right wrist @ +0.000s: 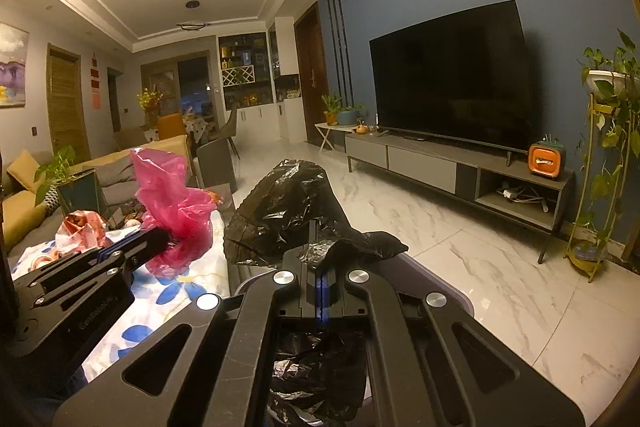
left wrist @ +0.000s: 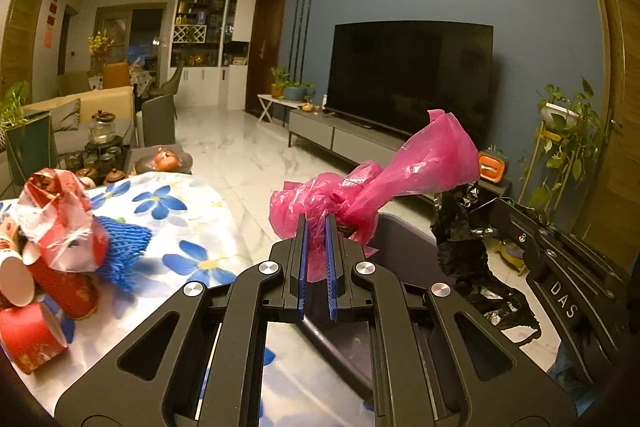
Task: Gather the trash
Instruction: 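Carry the black bag with the right tool toward the grey bin while the left tool lifts the pink bag, then open the right tool over the grey bin while the left tool drops the pink bag in, then grasp the pink plastic bag on the table with the left tool, then grasp the blue foam net with the right tool while the left tool holds the pink bag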
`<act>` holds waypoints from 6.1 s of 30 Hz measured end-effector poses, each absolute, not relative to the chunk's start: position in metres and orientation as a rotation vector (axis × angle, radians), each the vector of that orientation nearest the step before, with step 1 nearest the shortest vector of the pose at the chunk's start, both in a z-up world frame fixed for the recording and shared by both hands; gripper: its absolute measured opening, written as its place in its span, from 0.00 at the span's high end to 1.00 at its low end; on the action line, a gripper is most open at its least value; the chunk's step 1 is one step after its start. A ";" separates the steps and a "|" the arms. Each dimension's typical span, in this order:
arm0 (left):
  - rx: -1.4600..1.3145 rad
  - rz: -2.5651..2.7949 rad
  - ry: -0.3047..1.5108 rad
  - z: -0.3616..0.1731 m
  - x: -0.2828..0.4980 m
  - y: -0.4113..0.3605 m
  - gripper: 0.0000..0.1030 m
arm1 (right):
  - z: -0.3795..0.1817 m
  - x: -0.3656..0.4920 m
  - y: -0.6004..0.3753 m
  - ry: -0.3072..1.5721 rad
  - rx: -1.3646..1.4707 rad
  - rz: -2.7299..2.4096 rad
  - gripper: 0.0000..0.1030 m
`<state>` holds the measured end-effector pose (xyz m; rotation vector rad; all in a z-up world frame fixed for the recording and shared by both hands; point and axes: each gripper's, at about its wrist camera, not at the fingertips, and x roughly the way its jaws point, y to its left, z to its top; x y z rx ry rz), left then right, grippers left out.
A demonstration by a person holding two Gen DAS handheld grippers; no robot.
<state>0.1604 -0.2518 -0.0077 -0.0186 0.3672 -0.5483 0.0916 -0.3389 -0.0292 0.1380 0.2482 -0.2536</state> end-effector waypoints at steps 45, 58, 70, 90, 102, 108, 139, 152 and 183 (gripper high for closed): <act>-0.038 -0.428 0.387 -0.030 0.175 -0.223 0.14 | -0.039 0.085 -0.338 0.203 0.149 -0.329 0.23; -0.050 -0.247 0.347 -0.017 0.141 -0.159 0.10 | -0.040 0.080 -0.300 0.250 0.154 -0.266 0.19; -0.069 -0.149 0.342 -0.017 0.121 -0.097 0.10 | -0.039 0.079 -0.256 0.268 0.142 -0.201 0.19; -0.136 0.276 0.339 -0.056 0.119 0.098 0.11 | -0.049 0.105 -0.144 0.285 0.107 -0.015 0.19; -0.293 0.213 0.534 -0.082 0.161 0.142 0.56 | -0.048 0.133 -0.114 0.289 0.070 0.034 0.20; -0.357 0.170 0.552 -0.089 0.163 0.150 0.81 | -0.049 0.152 -0.099 0.289 0.047 0.062 0.20; -0.389 0.158 0.324 -0.031 0.104 0.167 0.91 | -0.065 0.217 -0.072 0.351 -0.055 0.165 0.97; -0.393 0.148 0.272 -0.020 0.087 0.165 0.91 | -0.053 0.198 -0.097 0.316 0.005 0.154 0.99; -0.397 0.131 0.311 -0.031 0.103 0.158 0.91 | -0.093 0.270 -0.149 0.572 0.172 0.091 0.96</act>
